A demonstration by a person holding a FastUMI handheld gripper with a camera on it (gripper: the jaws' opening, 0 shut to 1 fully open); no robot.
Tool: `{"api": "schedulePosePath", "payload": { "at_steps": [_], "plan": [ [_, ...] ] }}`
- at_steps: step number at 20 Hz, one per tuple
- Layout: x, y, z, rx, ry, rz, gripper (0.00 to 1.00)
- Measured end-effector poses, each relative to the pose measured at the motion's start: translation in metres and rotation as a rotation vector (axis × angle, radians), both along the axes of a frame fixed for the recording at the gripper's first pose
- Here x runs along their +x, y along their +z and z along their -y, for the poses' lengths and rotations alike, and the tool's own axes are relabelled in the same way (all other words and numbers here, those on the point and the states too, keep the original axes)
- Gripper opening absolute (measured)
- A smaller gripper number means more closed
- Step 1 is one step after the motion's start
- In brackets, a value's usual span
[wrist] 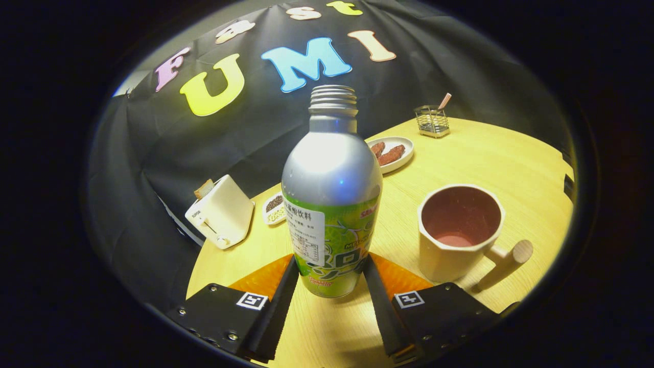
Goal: Take the bottle from table, then pour the juice into the cup, finally place the bottle on the coaster
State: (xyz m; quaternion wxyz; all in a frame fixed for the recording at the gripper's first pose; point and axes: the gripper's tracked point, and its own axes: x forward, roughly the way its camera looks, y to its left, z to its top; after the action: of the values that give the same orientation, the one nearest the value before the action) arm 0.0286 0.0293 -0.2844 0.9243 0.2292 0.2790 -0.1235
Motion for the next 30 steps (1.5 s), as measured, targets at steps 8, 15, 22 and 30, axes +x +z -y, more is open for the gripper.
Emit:
{"api": "schedulePosePath", "payload": {
  "at_steps": [8,15,22,30],
  "plan": [
    [0.034,-0.003,0.003,-0.098,-0.047,-0.015,0.75],
    [0.059,-0.012,0.023,-0.150,-0.102,-0.025,0.75],
    [0.082,-0.023,0.034,-0.190,-0.124,-0.039,0.75],
    [0.098,-0.041,0.036,-0.240,-0.096,-0.069,0.75]
  ]
}}
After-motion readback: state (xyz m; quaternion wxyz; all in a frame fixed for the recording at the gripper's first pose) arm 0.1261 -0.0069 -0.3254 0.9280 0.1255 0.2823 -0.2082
